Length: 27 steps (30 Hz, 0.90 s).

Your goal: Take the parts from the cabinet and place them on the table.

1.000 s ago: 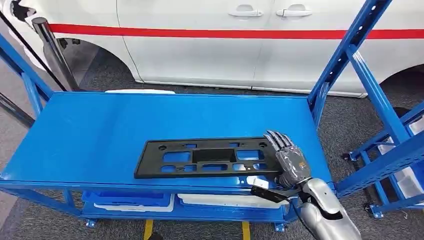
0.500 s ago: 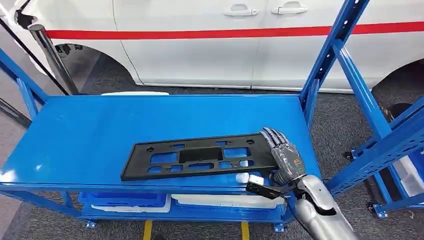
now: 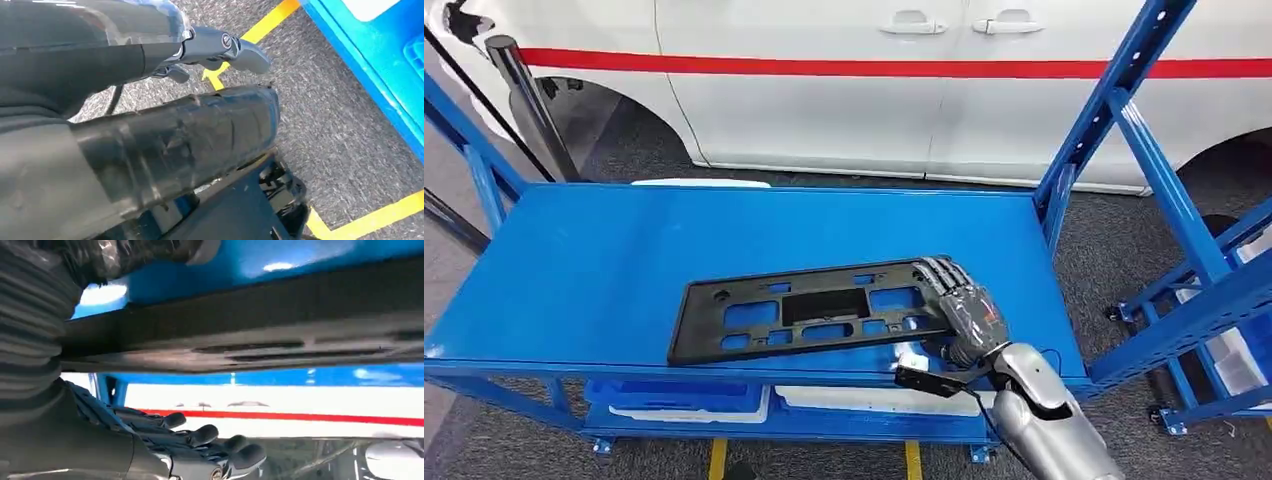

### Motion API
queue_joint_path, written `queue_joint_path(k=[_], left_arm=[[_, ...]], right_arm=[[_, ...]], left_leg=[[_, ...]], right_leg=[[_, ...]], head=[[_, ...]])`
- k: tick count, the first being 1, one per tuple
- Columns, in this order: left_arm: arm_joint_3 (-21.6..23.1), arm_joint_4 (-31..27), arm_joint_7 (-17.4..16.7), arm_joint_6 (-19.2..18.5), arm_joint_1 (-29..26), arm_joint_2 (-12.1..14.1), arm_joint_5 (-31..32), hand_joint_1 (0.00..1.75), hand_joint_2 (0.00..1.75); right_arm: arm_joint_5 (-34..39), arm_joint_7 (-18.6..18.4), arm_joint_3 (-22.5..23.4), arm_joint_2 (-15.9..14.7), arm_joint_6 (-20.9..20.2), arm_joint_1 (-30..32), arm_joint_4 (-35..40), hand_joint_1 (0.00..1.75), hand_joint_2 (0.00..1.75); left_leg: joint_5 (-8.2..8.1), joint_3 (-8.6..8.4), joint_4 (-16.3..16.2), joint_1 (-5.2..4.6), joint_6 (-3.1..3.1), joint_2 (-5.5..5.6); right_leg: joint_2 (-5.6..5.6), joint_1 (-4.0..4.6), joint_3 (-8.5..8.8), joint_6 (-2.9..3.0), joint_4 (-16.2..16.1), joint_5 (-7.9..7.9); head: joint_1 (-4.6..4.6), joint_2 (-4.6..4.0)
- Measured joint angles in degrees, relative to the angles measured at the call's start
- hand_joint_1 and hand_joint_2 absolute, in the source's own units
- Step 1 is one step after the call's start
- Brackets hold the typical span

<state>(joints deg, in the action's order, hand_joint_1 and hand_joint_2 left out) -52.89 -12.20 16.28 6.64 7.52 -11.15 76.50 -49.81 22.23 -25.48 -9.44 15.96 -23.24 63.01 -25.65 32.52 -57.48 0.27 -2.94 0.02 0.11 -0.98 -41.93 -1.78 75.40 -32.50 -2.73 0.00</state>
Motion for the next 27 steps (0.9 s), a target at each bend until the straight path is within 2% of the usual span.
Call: queue_joint_path(k=[2, 3, 4, 5, 7, 9, 10, 11, 12, 13, 14, 15, 16, 18, 19, 20, 23, 24, 25, 26, 27], left_arm=[[0.0, 0.0, 0.0, 0.0, 0.0, 0.0, 0.0, 0.00, 0.00], [0.1, 0.0, 0.0, 0.0, 0.1, -0.1, 0.0, 0.00, 0.00], [0.1, 0.0, -0.1, 0.0, 0.1, -0.1, 0.0, 0.00, 0.00], [0.1, 0.0, -0.1, 0.0, 0.2, -0.1, 0.0, 0.00, 0.00], [0.1, 0.0, -0.1, 0.1, 0.1, -0.1, 0.0, 0.00, 0.00], [0.1, 0.0, -0.2, 0.1, 0.1, -0.1, 0.0, 0.00, 0.00], [0.1, 0.0, -0.2, 0.1, 0.1, -0.1, 0.0, 0.00, 0.00], [0.1, 0.0, -0.2, 0.1, 0.2, -0.1, 0.0, 0.00, 0.00], [0.1, 0.0, -0.2, 0.1, 0.1, -0.1, 0.0, 0.00, 0.00], [0.1, 0.0, -0.2, 0.1, 0.0, -0.1, 0.0, 0.00, 0.00], [0.1, 0.0, -0.3, 0.1, -0.1, -0.1, 0.0, 0.00, 0.00], [0.1, 0.0, -0.3, 0.1, -0.1, -0.1, 0.0, 0.00, 0.00], [0.1, 0.0, -0.3, 0.1, -0.1, -0.1, -0.1, 0.00, 0.00], [0.1, 0.0, -0.3, 0.2, 0.0, -0.1, -0.2, 0.00, 0.00], [0.1, 0.0, -0.3, 0.2, 0.1, -0.1, -0.2, 0.00, 0.00], [0.1, 0.0, -0.2, 0.2, 0.2, -0.1, -0.2, 0.00, 0.00], [0.1, 0.0, -0.2, 0.2, 0.1, -0.1, -0.2, 0.00, 0.00], [0.1, 0.0, -0.2, 0.2, 0.1, -0.1, -0.2, 0.00, 0.00], [0.1, 0.0, -0.2, 0.2, 0.1, -0.1, -0.2, 0.00, 0.00], [0.1, 0.0, -0.2, 0.2, 0.3, -0.1, -0.3, 0.00, 0.00], [0.1, 0.0, -0.2, 0.2, 0.3, -0.2, -0.5, 0.00, 0.00]], right_arm=[[0.1, 0.0, -0.5, 0.2, 0.0, -0.7, -0.4, 0.00, 1.75], [0.1, 0.0, -0.6, 0.3, 0.1, -1.0, -0.5, 0.00, 1.75], [0.3, 0.0, -0.8, 0.5, 0.2, -1.3, -0.7, 0.00, 1.75], [0.3, 0.1, -0.9, 0.7, 0.3, -1.3, -0.8, 0.00, 1.75], [0.5, 0.2, -1.1, 0.9, 0.7, -1.4, -1.2, 0.00, 1.75], [0.6, 0.5, -1.2, 1.3, 1.0, -1.7, -1.4, 0.00, 1.75], [0.6, 0.6, -1.3, 1.4, 1.0, -1.7, -1.5, 0.24, 1.75], [0.6, 0.6, -1.3, 1.4, 1.0, -1.8, -1.6, 1.36, 1.75], [0.6, 0.6, -1.4, 1.5, 1.0, -1.8, -1.7, 1.62, 1.75], [0.7, 0.6, -1.6, 1.5, 1.0, -1.8, -1.9, 1.66, 1.75], [0.8, 0.7, -1.8, 1.6, 1.1, -1.7, -2.2, 1.71, 1.75], [0.9, 0.7, -1.9, 1.6, 1.1, -1.7, -2.4, 1.71, 1.75], [0.9, 0.8, -2.0, 1.7, 1.2, -1.7, -2.6, 1.71, 1.75], [1.2, 0.8, -2.0, 1.8, 1.6, -1.7, -2.7, 1.71, 1.75], [1.3, 0.8, -2.0, 1.9, 1.8, -1.7, -2.7, 1.71, 1.75], [1.5, 0.8, -2.0, 1.9, 2.1, -1.8, -2.7, 1.71, 1.75], [1.5, 0.8, -2.0, 2.1, 2.2, -1.9, -2.7, 1.75, 1.75], [1.5, 0.8, -2.0, 2.1, 2.3, -2.0, -2.7, 1.75, 1.75], [1.6, 0.8, -2.0, 2.1, 2.4, -2.0, -2.7, 1.75, 1.75], [1.8, 0.8, -2.0, 2.1, 2.6, -2.0, -2.7, 1.75, 1.75], [1.9, 0.8, -2.0, 2.1, 2.9, -2.0, -2.7, 1.75, 1.75]], left_leg=[[-0.28, -0.16, -0.3, 0.07, 0.34, 0.02], [-0.56, -0.16, -0.7, 0.08, 0.70, 0.02], [-0.79, 0.14, -1.0, -0.31, 1.06, 0.03], [-0.84, 0.22, -1.1, -0.29, 1.30, 0.08], [-0.68, 0.15, -0.9, -0.17, 1.80, 0.07], [-1.29, 0.31, -1.4, -0.02, 2.49, 0.09], [-2.84, 1.11, -3.4, -0.01, 2.80, 0.08], [-5.05, 2.86, -7.1, 0.09, 3.04, 0.07], [-7.35, 5.05, -11.9, 0.23, 3.26, 0.08], [-8.82, 6.92, -15.9, 0.28, 3.41, 0.07], [-9.24, 8.07, -18.3, 0.30, 3.44, 0.07], [-8.34, 7.98, -18.0, 0.30, 3.38, 0.07], [-6.10, 6.57, -14.9, 0.30, 3.22, 0.07], [-0.93, 1.44, -4.4, 0.25, 2.53, 0.07], [-0.99, 0.19, -1.3, 0.11, 2.16, 0.08], [-0.96, -0.12, -0.7, -0.16, 2.06, 0.12], [-0.71, 0.04, -0.7, -0.42, 1.46, 0.19], [-0.02, -0.53, 0.5, 0.40, 0.80, 0.03], [0.16, -0.74, 0.8, 0.22, 0.53, -0.05], [0.24, -0.66, 0.9, 0.22, 0.20, -0.09], [0.25, -0.58, 0.8, 0.18, 0.15, -0.13]], right_leg=[[-0.04, -0.19, 4.27, 0.09, -8.5, 4.91], [-0.10, -0.31, 7.22, 0.23, -14.3, 6.98], [-0.06, 0.07, 7.66, 0.60, -15.5, 5.78], [0.05, 0.15, 7.53, 1.16, -15.6, 6.18], [0.02, 0.36, 7.44, 1.70, -15.6, 6.17], [-0.11, -0.07, 7.83, 2.60, -16.2, 6.60], [-0.12, -0.13, 7.84, 2.89, -16.3, 6.64], [-0.19, -0.12, 7.74, 3.11, -16.3, 6.67], [-0.22, -0.05, 7.65, 3.16, -16.3, 6.68], [-0.22, 0.01, 7.59, 3.20, -16.2, 6.68], [-0.19, 0.07, 7.57, 3.20, -16.2, 6.67], [-0.14, 0.08, 7.61, 3.20, -16.2, 6.68], [-0.08, 0.11, 7.65, 3.19, -16.2, 6.68], [-0.05, 0.19, 7.88, 3.13, -16.2, 6.64], [-0.06, 0.28, 7.82, 2.96, -16.2, 6.64], [-0.05, 0.53, 7.60, 2.54, -16.0, 6.63], [-0.04, 0.26, 7.74, 1.54, -16.6, 7.06], [-0.03, 0.43, 7.63, 1.12, -16.4, 6.68], [-0.06, 0.39, 7.27, 0.95, -15.3, 5.73], [-0.04, 0.32, 5.85, 0.95, -12.2, 3.69], [-0.05, 0.20, 3.57, 0.74, -7.3, 1.25]], head=[[-0.02, 0.00], [0.02, 0.00], [-0.02, 0.00], [0.11, 0.00], [0.09, 0.00], [0.09, 0.00], [0.13, 0.00], [0.15, 0.00], [0.15, 0.00], [0.13, 0.00], [0.15, 0.00], [0.13, 0.00], [0.15, 0.00], [0.15, 0.00], [0.13, 0.00], [0.11, 0.00], [0.15, 0.00], [0.11, 0.00], [0.00, 0.00], [0.02, 0.00], [-0.02, 0.00]])
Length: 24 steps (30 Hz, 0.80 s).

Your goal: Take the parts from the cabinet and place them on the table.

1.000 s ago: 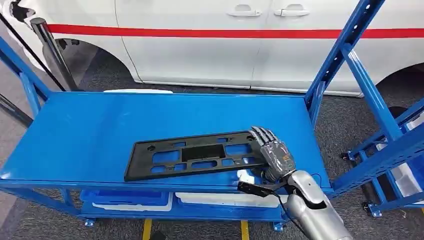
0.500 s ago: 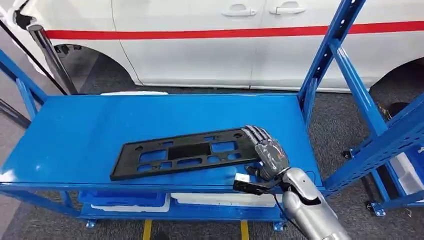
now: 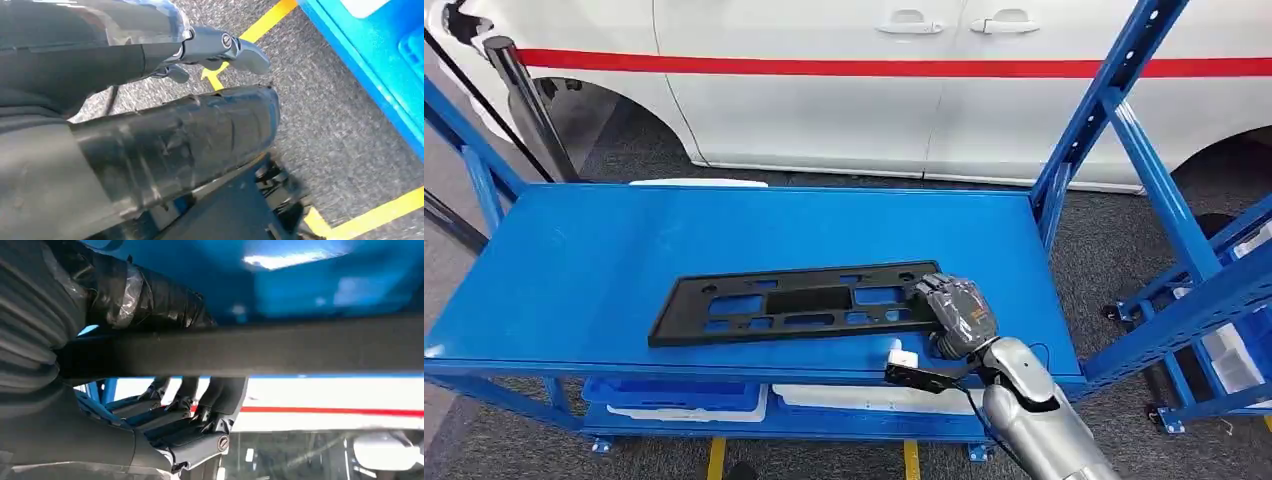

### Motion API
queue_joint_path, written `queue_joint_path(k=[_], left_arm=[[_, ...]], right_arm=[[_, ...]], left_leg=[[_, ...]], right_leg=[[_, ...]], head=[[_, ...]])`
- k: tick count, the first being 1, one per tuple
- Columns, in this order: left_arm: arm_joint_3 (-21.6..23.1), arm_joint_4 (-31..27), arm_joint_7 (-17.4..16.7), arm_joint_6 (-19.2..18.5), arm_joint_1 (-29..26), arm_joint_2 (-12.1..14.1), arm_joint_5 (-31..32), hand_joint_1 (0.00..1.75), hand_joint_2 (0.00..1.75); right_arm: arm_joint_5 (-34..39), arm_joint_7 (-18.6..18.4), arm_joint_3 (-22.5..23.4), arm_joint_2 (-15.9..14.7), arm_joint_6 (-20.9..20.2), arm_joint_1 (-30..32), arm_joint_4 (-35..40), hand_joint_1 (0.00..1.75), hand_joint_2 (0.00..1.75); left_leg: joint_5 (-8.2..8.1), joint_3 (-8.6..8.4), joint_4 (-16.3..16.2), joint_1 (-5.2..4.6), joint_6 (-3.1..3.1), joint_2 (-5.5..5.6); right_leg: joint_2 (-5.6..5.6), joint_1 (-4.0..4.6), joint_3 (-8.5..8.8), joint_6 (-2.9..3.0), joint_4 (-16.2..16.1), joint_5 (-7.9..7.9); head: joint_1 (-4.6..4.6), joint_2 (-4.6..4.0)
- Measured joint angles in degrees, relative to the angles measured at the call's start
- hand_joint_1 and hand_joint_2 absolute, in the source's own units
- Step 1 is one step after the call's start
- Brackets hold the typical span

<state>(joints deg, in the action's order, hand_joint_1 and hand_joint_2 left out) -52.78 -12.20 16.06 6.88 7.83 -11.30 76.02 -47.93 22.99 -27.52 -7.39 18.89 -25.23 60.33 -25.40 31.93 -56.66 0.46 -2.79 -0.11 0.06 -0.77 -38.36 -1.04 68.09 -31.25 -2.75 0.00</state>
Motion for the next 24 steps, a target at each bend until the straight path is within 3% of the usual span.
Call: queue_joint_path(k=[1, 2, 3, 4, 6, 7, 8, 11, 13, 14, 16, 17, 18, 19, 20, 22, 23, 24], left_arm=[[0.0, 0.0, 0.0, 0.0, -0.1, 0.0, -0.1, 0.00, 0.00], [0.0, 0.0, -0.1, 0.1, -0.1, 0.0, -0.2, 0.00, 0.00], [0.0, 0.0, -0.1, 0.1, -0.2, 0.0, -0.2, 0.00, 0.00], [0.0, 0.0, -0.1, 0.2, -0.2, 0.0, -0.3, 0.00, 0.00], [0.0, 0.0, -0.1, 0.3, -0.2, 0.0, -0.4, 0.00, 0.00], [0.0, 0.0, 0.0, 0.5, -0.3, 0.0, -0.5, 0.00, 0.00], [0.0, 0.0, 0.0, 0.7, -0.3, 0.0, -0.7, 0.00, 0.00], [0.0, 0.0, 0.1, 0.9, -0.4, 0.0, -0.9, 0.00, 0.00], [0.0, 0.0, 0.2, 0.9, -0.5, 0.0, -1.1, 0.00, 0.00], [0.0, 0.0, 0.2, 0.9, -0.5, 0.0, -1.1, 0.00, 0.00], [0.0, 0.0, 0.2, 0.9, -0.6, 0.0, -1.3, 0.00, 0.00], [0.0, 0.0, 0.2, 0.9, -0.6, 0.0, -1.3, 0.00, 0.00], [0.0, 0.0, 0.2, 0.9, -0.8, 0.0, -1.4, 0.00, 0.00], [0.0, 0.0, 0.2, 1.0, -0.9, 0.0, -1.5, 0.00, 0.00], [0.0, 0.0, 0.2, 1.1, -0.9, 0.0, -1.5, 0.00, 0.00], [0.0, 0.0, 0.3, 1.3, -0.9, 0.1, -1.7, 0.00, 0.00], [-0.1, 0.0, 0.4, 1.4, -0.8, 0.1, -1.9, 0.00, 0.00], [-0.1, 0.0, 0.5, 1.6, -0.8, 0.1, -2.1, 0.00, 0.00]], right_arm=[[0.0, 0.0, 0.0, 0.0, 0.2, 0.1, 0.0, 1.75, 1.75], [0.1, 0.0, 0.0, 0.0, 0.3, 0.2, 0.0, 1.75, 1.75], [0.1, 0.0, 0.0, 0.0, 0.4, 0.3, 0.0, 1.75, 1.75], [0.2, 0.0, 0.0, 0.0, 0.7, 0.3, 0.2, 1.75, 1.75], [0.3, -0.1, 0.0, 0.0, 1.8, 0.3, 1.1, 1.75, 1.75], [0.3, -0.2, 0.0, 0.0, 2.5, 0.4, 1.6, 1.75, 1.75], [0.3, -0.3, 0.0, 0.1, 2.9, 0.5, 1.9, 1.75, 1.75], [0.5, -0.9, 0.7, 0.1, 3.9, 2.1, 4.3, 1.75, 1.75], [0.5, -1.0, 1.0, 0.1, 4.0, 2.7, 5.7, 1.75, 1.75], [0.5, -1.2, 1.2, 0.1, 4.0, 3.0, 6.1, 1.75, 1.75], [0.4, -1.3, 1.4, 0.1, 4.4, 3.7, 6.9, 1.75, 1.75], [0.2, -1.4, 1.6, 0.1, 4.6, 4.1, 7.3, 1.75, 1.75], [-0.2, -1.4, 1.6, 0.1, 5.0, 4.6, 7.7, 1.75, 1.75], [-0.9, -1.6, 1.8, 0.1, 5.7, 5.3, 8.3, 1.75, 1.75], [-1.8, -1.9, 2.0, 0.1, 6.6, 6.0, 9.2, 1.75, 1.75], [-4.4, -2.8, 2.2, 0.0, 8.6, 7.1, 11.5, 1.75, 1.75], [-6.3, -3.6, 2.4, 0.0, 9.8, 7.5, 12.6, 1.75, 1.75], [-8.4, -4.5, 2.6, -0.1, 11.1, 8.0, 14.0, 1.75, 1.75]], left_leg=[[-0.04, 0.02, 0.0, -0.06, -0.06, -0.05], [-0.06, 0.02, 0.0, -0.06, -0.07, -0.07], [-0.09, -0.01, -0.1, -0.05, -0.08, -0.06], [-0.18, -0.04, -0.2, 0.00, -0.02, 0.00], [-0.68, -0.13, -0.9, 0.09, 0.33, 0.22], [-1.01, 0.03, -1.3, 0.08, 0.69, 0.27], [-1.28, 0.35, -1.9, -0.31, 1.11, 0.43], [-1.22, 0.30, -1.5, -0.19, 1.94, 0.46], [-2.27, 0.63, -2.6, 0.03, 2.61, 0.41], [-4.35, 1.97, -5.5, 0.03, 2.89, 0.41], [-8.64, 6.08, -14.2, 0.19, 3.32, 0.41], [-9.79, 7.94, -18.1, 0.21, 3.46, 0.41], [-9.53, 8.66, -19.4, 0.23, 3.55, 0.40], [-7.78, 8.02, -17.6, 0.26, 3.51, 0.40], [-5.34, 6.34, -13.8, 0.27, 3.40, 0.39], [-0.48, 1.55, -3.4, 0.26, 2.86, 0.39], [-1.41, 0.82, -2.1, -0.12, 2.66, 0.47], [-1.20, 1.03, -2.0, -0.10, 2.26, 0.50]], right_leg=[[-0.01, -0.04, -2.21, -0.18, 4.6, -1.79], [-0.03, -0.08, -3.63, -0.35, 7.4, -2.28], [-0.03, -0.19, -3.83, -0.49, 7.7, -1.51], [-0.04, -0.33, -2.84, -0.52, 5.5, 0.31], [-0.08, -0.59, 2.21, -0.40, -4.6, 5.60], [-0.14, -0.55, 3.85, -0.09, -8.1, 5.45], [-0.12, -0.04, 4.02, 0.13, -8.8, 5.19], [-0.02, 0.10, 3.75, 1.01, -8.4, 5.13], [-0.04, -0.46, 4.15, 1.78, -9.1, 5.56], [-0.05, -0.49, 4.07, 2.20, -9.1, 5.57], [-0.06, -0.39, 3.97, 2.33, -9.1, 5.54], [-0.06, -0.36, 3.94, 2.37, -9.0, 5.51], [-0.05, -0.36, 3.97, 2.37, -9.0, 5.51], [-0.03, -0.37, 4.02, 2.32, -9.0, 5.46], [0.00, -0.39, 4.09, 2.23, -9.0, 5.39], [0.06, -0.40, 4.25, 1.89, -9.0, 5.18], [0.09, 0.00, 4.08, 1.58, -8.8, 5.12], [0.10, -0.01, 3.88, 1.23, -8.8, 5.25]], head=[[0.07, 0.00], [0.02, 0.00], [0.04, 0.00], [0.02, 0.00], [0.02, 0.00], [0.00, 0.00], [0.00, 0.00], [0.11, 0.00], [0.07, 0.00], [0.18, 0.00], [0.15, 0.00], [0.15, 0.00], [0.15, 0.00], [0.17, 0.00], [0.15, 0.00], [0.15, 0.00], [0.15, 0.00], [0.09, 0.00]])
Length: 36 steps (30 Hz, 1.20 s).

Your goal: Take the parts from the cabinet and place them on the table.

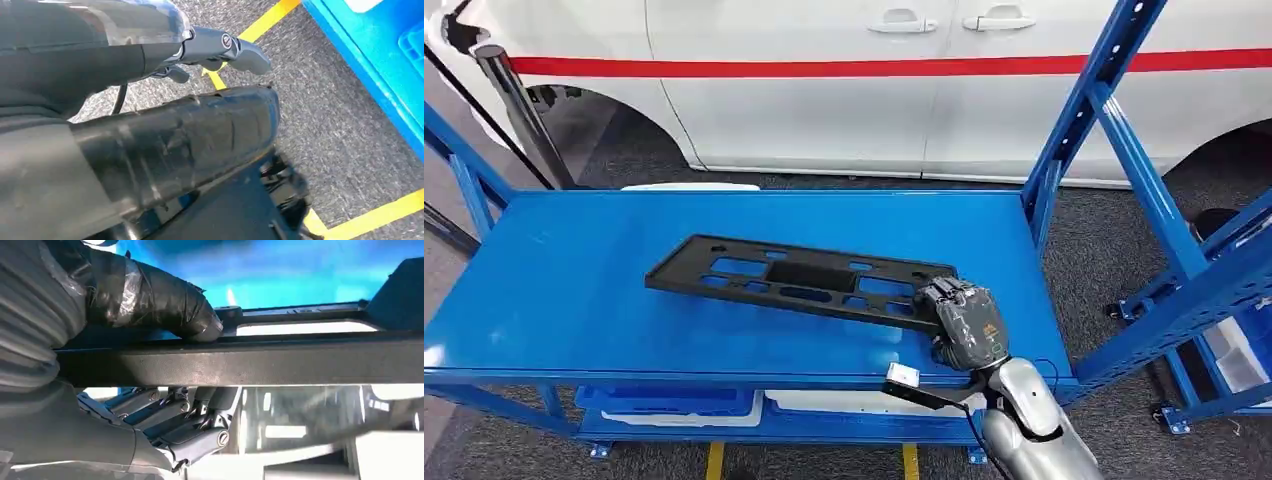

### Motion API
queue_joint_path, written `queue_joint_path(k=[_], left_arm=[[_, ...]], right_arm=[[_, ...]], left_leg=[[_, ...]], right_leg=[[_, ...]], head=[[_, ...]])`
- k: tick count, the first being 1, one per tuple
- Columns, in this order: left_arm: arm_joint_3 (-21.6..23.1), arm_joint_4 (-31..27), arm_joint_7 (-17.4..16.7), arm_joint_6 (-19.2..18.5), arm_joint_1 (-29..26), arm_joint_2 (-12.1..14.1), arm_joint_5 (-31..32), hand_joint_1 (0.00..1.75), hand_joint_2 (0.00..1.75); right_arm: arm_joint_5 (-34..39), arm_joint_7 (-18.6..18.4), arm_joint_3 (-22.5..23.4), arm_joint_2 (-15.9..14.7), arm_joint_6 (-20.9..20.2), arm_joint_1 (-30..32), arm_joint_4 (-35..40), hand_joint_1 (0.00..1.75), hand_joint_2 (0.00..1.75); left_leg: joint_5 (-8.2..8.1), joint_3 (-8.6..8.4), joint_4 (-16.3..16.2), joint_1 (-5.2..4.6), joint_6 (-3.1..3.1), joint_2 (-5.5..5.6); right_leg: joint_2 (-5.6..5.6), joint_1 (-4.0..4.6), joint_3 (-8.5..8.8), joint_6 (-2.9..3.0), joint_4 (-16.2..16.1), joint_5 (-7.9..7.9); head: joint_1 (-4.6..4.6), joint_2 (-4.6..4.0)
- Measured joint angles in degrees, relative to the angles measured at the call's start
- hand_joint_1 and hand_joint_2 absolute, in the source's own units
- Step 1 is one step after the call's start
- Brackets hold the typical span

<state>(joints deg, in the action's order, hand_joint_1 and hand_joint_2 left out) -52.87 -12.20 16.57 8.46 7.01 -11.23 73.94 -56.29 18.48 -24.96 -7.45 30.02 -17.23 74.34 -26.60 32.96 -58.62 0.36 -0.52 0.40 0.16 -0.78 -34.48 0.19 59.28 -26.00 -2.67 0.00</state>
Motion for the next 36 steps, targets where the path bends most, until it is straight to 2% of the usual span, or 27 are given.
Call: queue_joint_path(k=[2, 3, 4, 5, 7, 8, 9, 10, 11, 13, 14, 17, 18, 19, 20, 21, 23, 24, 25, 26, 28, 29, 30, 33, 34, 35, 36], left_arm=[[-0.1, 0.0, 0.2, 0.2, -0.4, 0.0, -0.3, 0.00, 0.00], [-0.1, 0.0, 0.3, 0.3, -0.6, 0.1, -0.5, 0.00, 0.00], [-0.1, 0.0, 0.3, 0.3, -0.6, 0.0, -0.5, 0.00, 0.00], [-0.1, 0.0, 0.4, 0.3, -0.6, 0.0, -0.5, 0.00, 0.00], [-0.1, 0.0, 0.5, 0.3, -0.5, 0.0, -0.6, 0.00, 0.00], [-0.1, 0.0, 0.5, 0.3, -0.5, 0.0, -0.6, 0.00, 0.00], [-0.2, 0.0, 0.5, 0.3, -0.6, 0.0, -0.7, 0.00, 0.00], [-0.2, 0.0, 0.6, 0.3, -0.7, 0.0, -1.0, 0.00, 0.00], [-0.2, 0.0, 0.7, 0.3, -0.8, 0.0, -1.1, 0.00, 0.00], [-0.2, 0.0, 0.7, 0.3, -0.8, 0.0, -1.2, 0.00, 0.00], [-0.2, 0.0, 0.7, 0.3, -0.8, -0.1, -1.3, 0.00, 0.00], [-0.3, 0.0, 0.7, 0.3, -0.7, -0.2, -1.4, 0.00, 0.00], [-0.3, 0.0, 0.7, 0.3, -0.7, -0.2, -1.4, 0.00, 0.00], [-0.3, 0.0, 0.7, 0.4, -0.7, -0.2, -1.5, 0.00, 0.00], [-0.3, 0.0, 0.7, 0.4, -0.7, -0.2, -1.6, 0.00, 0.00], [-0.4, 0.0, 0.9, 0.2, -0.7, -0.2, -1.8, 0.00, 0.00], [-0.6, 0.0, 1.5, -0.3, -0.8, -0.2, -2.2, 0.00, 0.00], [-0.7, 0.0, 1.6, -0.5, -0.8, -0.2, -2.4, 0.00, 0.00], [-0.9, 0.0, 1.8, -0.8, -0.9, -0.2, -2.4, 0.00, 0.00], [-1.0, 0.0, 1.9, -0.9, -1.0, -0.2, -2.5, 0.00, 0.00], [-1.2, 0.0, 2.2, -0.9, -0.9, -0.2, -2.6, 0.00, 0.00], [-1.4, 0.0, 2.4, -1.0, -0.9, -0.2, -2.7, 0.00, 0.00], [-1.5, 0.0, 2.6, -1.0, -0.9, -0.2, -2.8, 0.00, 1.75], [-1.6, 0.0, 2.9, -1.7, -1.1, -0.2, -3.0, 0.00, 1.75], [-1.6, 0.0, 3.0, -1.9, -1.2, -0.2, -3.1, 0.00, 1.75], [-1.6, 0.0, 3.3, -2.0, -1.2, -0.2, -3.1, 0.00, 1.75], [-1.6, 0.0, 3.5, -2.1, -1.1, -0.2, -3.1, 0.00, 1.75]], right_arm=[[-4.2, -1.6, 0.2, -0.1, 2.3, 1.3, 3.3, 1.75, 1.75], [-5.5, -2.0, 0.2, -0.1, 3.1, 1.9, 5.3, 1.75, 1.75], [-6.0, -2.2, 0.2, -0.2, 3.5, 2.4, 6.8, 1.75, 1.75], [-6.5, -2.4, 0.2, -0.2, 3.8, 2.6, 7.8, 1.75, 1.75], [-8.0, -3.3, 0.2, -0.2, 4.2, 3.5, 9.6, 1.75, 1.75], [-9.1, -3.5, 0.2, -0.1, 5.0, 4.2, 10.7, 1.75, 1.75], [-10.2, -3.7, 0.2, -0.1, 5.7, 5.0, 11.7, 1.75, 1.75], [-12.0, -4.2, 0.0, 0.3, 6.5, 5.8, 13.1, 1.75, 1.75], [-13.9, -4.9, -0.3, 0.3, 7.2, 6.6, 14.3, 1.75, 1.75], [-17.0, -6.0, -1.4, 1.0, 7.8, 7.5, 16.6, 1.75, 1.75], [-18.0, -6.5, -2.1, 1.5, 7.9, 7.9, 17.6, 1.75, 1.75], [-19.3, -7.7, -3.3, 2.3, 8.6, 8.9, 19.7, 1.75, 1.75], [-19.6, -8.1, -3.7, 2.4, 8.7, 9.0, 20.3, 1.75, 1.75], [-20.2, -8.4, -4.1, 2.7, 8.7, 9.2, 20.8, 1.75, 1.75], [-20.9, -8.9, -4.6, 3.1, 8.7, 9.5, 21.5, 1.75, 1.75], [-21.5, -9.1, -5.1, 3.5, 8.7, 9.9, 22.0, 1.75, 1.75], [-22.7, -9.5, -6.1, 4.6, 8.9, 11.0, 22.7, 1.75, 1.75], [-23.3, -9.6, -6.6, 5.1, 9.0, 11.6, 22.9, 1.75, 1.75], [-24.3, -9.8, -7.0, 5.6, 9.0, 12.1, 23.1, 1.75, 1.75], [-25.1, -9.9, -7.3, 6.0, 9.0, 12.6, 23.3, 1.75, 1.75], [-26.4, -10.0, -8.0, 6.7, 9.0, 13.3, 23.8, 1.75, 1.75], [-26.7, -10.1, -8.4, 7.0, 9.0, 13.5, 24.1, 1.75, 1.75], [-27.1, -10.4, -8.8, 7.1, 9.0, 13.6, 24.3, 1.75, 1.75], [-27.5, -11.3, -10.4, 7.8, 9.0, 13.7, 24.7, 1.75, 1.75], [-27.5, -11.5, -10.7, 7.9, 9.0, 13.8, 24.7, 1.75, 1.75], [-27.5, -11.9, -11.1, 7.9, 9.0, 13.8, 24.7, 1.75, 1.75], [-27.2, -12.1, -11.3, 7.9, 9.0, 13.8, 24.7, 1.75, 1.75]], left_leg=[[-0.04, 0.13, 0.0, -0.20, -0.46, 0.04], [0.25, 0.00, 0.5, 0.03, -0.95, 0.02], [0.61, -0.46, 1.0, 0.30, -1.44, -0.16], [0.67, -0.54, 1.2, 0.27, -1.92, -0.21], [0.60, -0.49, 1.2, 0.18, -2.27, -0.28], [0.54, -0.49, 1.1, 0.09, -2.36, -0.27], [0.48, -0.49, 1.0, 0.08, -2.40, -0.21], [0.35, -0.54, 0.9, 0.07, -2.40, -0.10], [0.19, -0.62, 0.7, 0.07, -2.30, -0.01], [-0.35, -0.81, 0.2, 0.08, -1.89, 0.05], [-0.64, -0.58, 0.0, -0.23, -1.51, 0.01], [-0.61, -0.44, -0.1, -0.27, -0.77, 0.00], [-0.63, -0.55, 0.0, -0.28, -0.43, -0.01], [-1.26, -0.32, -0.4, -0.15, 0.01, -0.07], [-2.60, 0.17, -2.1, -0.08, 0.34, -0.08], [-4.69, 1.72, -5.5, 0.01, 0.59, -0.07], [-8.59, 5.81, -14.2, 0.22, 1.03, -0.08], [-9.17, 7.19, -17.1, 0.26, 1.18, -0.08], [-8.20, 7.29, -17.1, 0.31, 1.26, -0.08], [-6.09, 6.08, -14.3, 0.36, 1.23, -0.09], [-0.98, 1.20, -4.3, 0.39, 0.93, -0.10], [-0.81, -0.43, -0.5, 0.36, 0.62, -0.10], [-0.85, -0.80, 0.1, 0.00, 0.34, -0.04], [-0.55, -0.63, 0.0, -0.24, -0.57, 0.02], [-0.04, -0.90, 0.7, 0.34, -1.30, -0.08], [0.13, -0.98, 0.9, 0.25, -1.68, -0.11], [0.20, -0.86, 0.9, 0.25, -2.01, -0.16]], right_leg=[[-0.01, -0.06, 0.11, -0.60, -0.3, 0.15], [0.02, 0.02, 0.21, -1.04, -0.3, 0.17], [0.03, -0.33, -0.03, -1.24, 0.3, -0.56], [0.01, -0.16, -0.99, -1.28, 2.4, -2.19], [0.02, -0.18, -4.89, -1.47, 10.9, -6.35], [0.01, -0.19, -7.05, -1.57, 15.3, -7.89], [0.01, -0.20, -8.11, -1.62, 17.3, -8.03], [0.00, -0.20, -7.77, -1.57, 16.4, -6.77], [0.00, -0.17, -6.29, -1.41, 13.3, -4.60], [-0.05, -0.15, -1.37, -0.83, 3.2, 0.36], [-0.09, 0.11, -0.22, -0.59, 1.3, -0.62], [0.05, 0.50, -0.48, -0.17, 0.8, -0.44], [0.07, 0.38, -0.43, 0.16, 0.7, -0.37], [-0.04, -0.14, -0.07, 0.65, 0.1, -0.09], [-0.07, -0.15, 0.02, 0.99, 0.0, -0.12], [-0.11, -0.13, 0.00, 1.24, 0.0, -0.12], [-0.20, -0.01, -0.04, 1.32, 0.0, -0.16], [-0.21, 0.01, -0.05, 1.32, 0.1, -0.17], [-0.20, 0.00, 0.00, 1.32, 0.1, -0.18], [-0.15, -0.01, 0.04, 1.31, 0.1, -0.19], [-0.11, -0.03, 0.24, 1.20, 0.2, -0.26], [-0.11, 0.03, 0.25, 0.97, 0.2, -0.33], [-0.06, 0.37, 0.08, 0.57, 0.4, -0.36], [-0.06, 0.13, 0.24, -0.37, -0.1, 0.08], [-0.04, 0.24, 0.14, -0.82, 0.2, -0.23], [-0.08, 0.07, -0.20, -0.93, 1.2, -1.22], [-0.10, 0.05, -1.50, -0.93, 4.1, -3.34]], head=[[0.00, 0.00], [0.02, 0.00], [0.02, 0.00], [-0.04, 0.00], [-0.04, 0.00], [-0.02, 0.00], [-0.02, 0.00], [-0.04, -0.02], [-0.02, 0.00], [-0.02, 0.00], [-0.04, 0.00], [0.02, 0.00], [0.00, 0.00], [0.02, 0.00], [0.02, 0.00], [0.11, 0.00], [0.07, 0.00], [0.09, 0.00], [0.07, 0.00], [0.09, 0.00], [0.09, 0.00], [0.06, 0.00], [0.07, 0.00], [0.06, 0.00], [0.04, 0.00], [0.00, 0.00], [0.00, 0.00]])
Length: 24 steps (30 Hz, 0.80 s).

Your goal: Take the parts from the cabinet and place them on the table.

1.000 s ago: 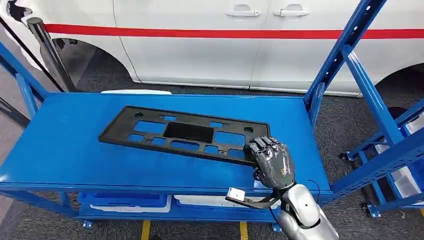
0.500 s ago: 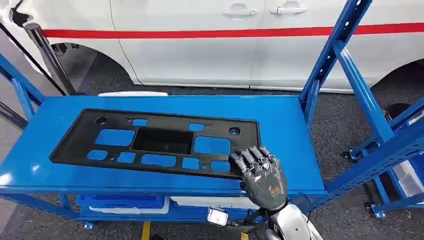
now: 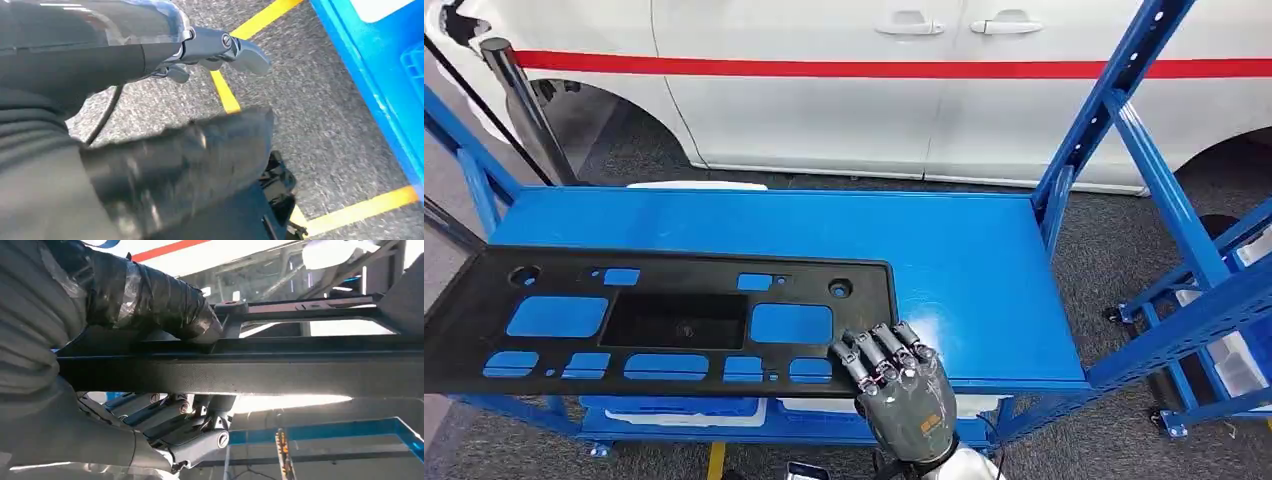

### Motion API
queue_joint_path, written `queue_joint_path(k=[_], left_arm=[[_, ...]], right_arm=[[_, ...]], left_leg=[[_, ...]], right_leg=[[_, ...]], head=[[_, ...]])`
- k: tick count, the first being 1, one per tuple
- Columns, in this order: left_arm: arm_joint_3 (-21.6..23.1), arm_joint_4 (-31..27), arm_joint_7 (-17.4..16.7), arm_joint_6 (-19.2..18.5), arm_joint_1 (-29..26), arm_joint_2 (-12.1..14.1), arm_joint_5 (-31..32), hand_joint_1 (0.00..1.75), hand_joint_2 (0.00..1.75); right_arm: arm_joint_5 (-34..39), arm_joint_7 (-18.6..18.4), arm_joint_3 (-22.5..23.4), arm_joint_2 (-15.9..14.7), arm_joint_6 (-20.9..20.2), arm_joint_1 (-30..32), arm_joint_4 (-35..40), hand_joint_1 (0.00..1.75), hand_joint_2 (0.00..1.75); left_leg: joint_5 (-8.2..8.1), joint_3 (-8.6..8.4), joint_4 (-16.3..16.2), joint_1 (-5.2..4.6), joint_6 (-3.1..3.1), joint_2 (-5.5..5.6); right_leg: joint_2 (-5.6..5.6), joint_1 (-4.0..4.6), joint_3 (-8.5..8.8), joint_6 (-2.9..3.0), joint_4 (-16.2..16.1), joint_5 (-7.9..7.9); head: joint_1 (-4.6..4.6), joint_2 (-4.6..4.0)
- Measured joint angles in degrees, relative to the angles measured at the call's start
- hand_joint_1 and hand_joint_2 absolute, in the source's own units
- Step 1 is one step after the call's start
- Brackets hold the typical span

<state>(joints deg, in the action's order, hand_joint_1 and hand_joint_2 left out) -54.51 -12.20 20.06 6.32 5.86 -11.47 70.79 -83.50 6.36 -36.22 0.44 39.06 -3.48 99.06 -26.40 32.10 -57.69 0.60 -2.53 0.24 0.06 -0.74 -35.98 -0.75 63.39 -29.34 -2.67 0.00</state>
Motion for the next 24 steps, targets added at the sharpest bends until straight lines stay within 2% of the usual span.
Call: queue_joint_path(k=[2, 3, 4, 5, 7, 8, 9, 11, 12, 13, 14, 15, 17, 18, 19, 20, 21, 23, 24], left_arm=[[0.0, 0.0, 0.2, -0.4, -0.1, 0.0, 0.0, 0.00, 1.75], [0.0, 0.0, 0.2, -0.6, -0.2, 0.0, 0.0, 0.00, 1.75], [-0.1, 0.0, 0.2, -0.7, -0.3, 0.0, 0.0, 0.00, 1.75], [-0.1, 0.0, 0.2, -0.7, -0.3, 0.0, 0.0, 0.00, 1.75], [-0.1, 0.0, 0.0, -0.5, -0.3, 0.0, -0.3, 0.00, 1.75], [-0.2, 0.0, -0.2, -0.2, -0.4, 0.0, -0.3, 0.00, 1.75], [-0.2, 0.0, -1.0, 0.6, -0.4, -0.1, -0.2, 0.00, 1.75], [-0.3, 0.0, -2.7, 2.4, -0.4, -0.1, 0.2, 0.00, 1.75], [-0.3, 0.0, -3.1, 2.9, -0.4, -0.2, 0.2, 0.00, 1.75], [-0.3, 0.0, -3.2, 3.4, -0.3, -0.2, 0.4, 0.00, 1.75], [-0.3, 0.0, -3.2, 3.8, -0.3, -0.1, 0.5, 0.00, 1.75], [-0.3, 0.0, -3.2, 4.2, -0.3, -0.2, 0.6, 0.00, 1.75], [-0.3, 0.0, -3.5, 5.0, -0.3, -0.2, 0.7, 0.00, 1.75], [-0.3, 0.0, -3.6, 5.1, -0.4, -0.2, 0.7, 0.00, 1.75], [-0.3, 0.0, -3.7, 5.3, -0.5, -0.2, 0.7, 0.00, 1.75], [-0.3, 0.0, -3.8, 5.4, -0.5, -0.2, 0.7, 0.00, 1.75], [-0.3, 0.0, -3.8, 5.5, -0.5, -0.1, 0.7, 0.00, 1.75], [-0.3, 0.0, -3.8, 5.5, -0.4, -0.1, 0.7, 0.00, 1.75], [-0.3, 0.0, -3.8, 5.5, -0.4, -0.2, 0.7, 0.00, 1.75]], right_arm=[[0.6, -0.2, -0.3, 0.0, 0.0, 0.1, -0.1, 1.75, 1.75], [0.8, -0.3, -0.4, 0.0, 0.0, 0.2, -0.1, 1.75, 1.75], [0.9, -0.3, -0.4, 0.0, 0.0, 0.2, -0.2, 1.75, 1.75], [1.1, -0.3, -0.5, 0.0, 0.0, 0.2, -0.2, 1.75, 1.75], [1.5, -0.3, -0.7, 0.0, 0.0, 0.2, -0.2, 1.75, 1.75], [1.6, -0.2, -0.8, 0.0, 0.0, 0.2, -0.2, 1.75, 1.75], [1.7, -0.2, -0.9, 0.0, 0.0, 0.2, -0.2, 1.75, 1.75], [2.0, -0.2, -0.9, 0.0, 0.0, 0.2, -0.2, 1.75, 1.75], [2.1, -0.2, -0.9, 0.0, 0.0, 0.2, -0.2, 1.75, 1.75], [2.3, -0.2, -0.9, 0.0, 0.0, 0.2, -0.2, 1.75, 1.75], [2.4, -0.2, -0.9, 0.1, 0.0, 0.3, -0.2, 1.75, 1.75], [2.6, -0.2, -0.9, 0.1, 0.0, 0.2, -0.2, 1.75, 1.75], [2.7, -0.2, -0.9, 0.1, 0.0, 0.4, -0.2, 1.75, 1.75], [2.8, -0.2, -0.9, 0.1, 0.0, 0.4, -0.2, 1.75, 1.75], [2.8, -0.2, -0.9, 0.1, 0.0, 0.5, -0.3, 1.75, 1.75], [2.8, -0.2, -0.9, 0.1, 0.0, 0.5, -0.4, 1.75, 1.75], [2.8, -0.2, -0.9, 0.1, 0.0, 0.5, -0.5, 1.75, 1.75], [2.8, -0.2, -0.9, 0.1, 0.0, 0.6, -0.5, 1.75, 1.75], [2.8, -0.2, -0.9, 0.1, 0.0, 0.6, -0.5, 1.75, 1.75]], left_leg=[[-0.01, 0.19, -0.1, -0.13, -0.20, -0.07], [-0.01, 0.25, -0.1, -0.20, -0.20, -0.12], [-0.02, 0.27, -0.2, -0.22, -0.19, -0.13], [-0.06, 0.27, -0.4, -0.23, -0.18, -0.11], [-0.28, 0.18, -0.6, -0.26, 0.05, 0.05], [-0.39, 0.19, -0.8, -0.25, 0.21, 0.09], [-0.58, 0.49, -1.1, -0.74, 0.55, 0.08], [-0.50, 0.52, -0.9, -0.47, 1.09, 0.09], [-0.41, 0.43, -0.8, -0.47, 1.40, 0.07], [-0.53, 0.35, -0.8, -0.52, 1.82, 0.09], [-1.31, 0.64, -1.6, -0.29, 2.11, 0.07], [-3.25, 1.69, -4.1, -0.31, 2.40, 0.06], [-7.80, 5.84, -13.1, 0.02, 2.97, 0.05], [-9.01, 7.52, -16.7, 0.07, 3.15, 0.05], [-8.91, 8.41, -18.5, 0.13, 3.27, 0.04], [-7.43, 7.88, -17.2, 0.21, 3.33, 0.02], [-4.89, 6.14, -13.3, 0.31, 3.34, 0.00], [0.05, 1.16, -3.1, 0.43, 3.16, -0.03], [-0.90, 0.10, -1.1, 0.11, 2.98, 0.05]], right_leg=[[0.00, -0.02, -4.16, -0.19, 9.2, -4.53], [-0.01, -0.02, -5.73, -0.26, 12.6, -5.50], [-0.01, -0.02, -5.98, -0.25, 13.3, -4.94], [-0.01, -0.01, -4.92, -0.15, 11.3, -3.31], [-0.01, 0.02, 0.19, 0.43, 1.6, 1.61], [-0.05, 0.12, 2.26, 0.87, -2.7, 2.55], [-0.06, 0.56, 2.65, 0.97, -3.8, 2.00], [0.09, 0.59, 2.40, 0.97, -3.8, 2.13], [0.17, 0.62, 2.38, 1.14, -3.8, 2.18], [0.17, 0.29, 2.53, 1.61, -4.4, 2.47], [0.00, 0.07, 2.90, 1.87, -4.7, 2.67], [-0.05, -0.01, 2.93, 2.18, -4.8, 2.69], [-0.14, 0.03, 2.84, 2.29, -4.8, 2.68], [-0.15, 0.05, 2.81, 2.30, -4.8, 2.68], [-0.13, 0.03, 2.83, 2.30, -4.7, 2.68], [-0.07, 0.01, 2.90, 2.29, -4.7, 2.66], [0.01, -0.04, 3.00, 2.20, -4.7, 2.60], [0.12, -0.09, 3.31, 1.83, -4.6, 2.36], [0.11, 0.28, 3.21, 1.50, -4.5, 2.20]], head=[[0.02, 0.00], [-0.02, 0.00], [0.00, 0.00], [-0.02, 0.00], [0.00, 0.00], [-0.02, 0.00], [0.02, 0.00], [0.02, 0.00], [0.02, 0.00], [0.02, 0.00], [0.02, 0.00], [0.16, 0.00], [0.15, 0.00], [0.13, 0.00], [0.15, 0.00], [0.15, -0.02], [0.15, 0.00], [0.15, 0.00], [0.13, 0.00]])
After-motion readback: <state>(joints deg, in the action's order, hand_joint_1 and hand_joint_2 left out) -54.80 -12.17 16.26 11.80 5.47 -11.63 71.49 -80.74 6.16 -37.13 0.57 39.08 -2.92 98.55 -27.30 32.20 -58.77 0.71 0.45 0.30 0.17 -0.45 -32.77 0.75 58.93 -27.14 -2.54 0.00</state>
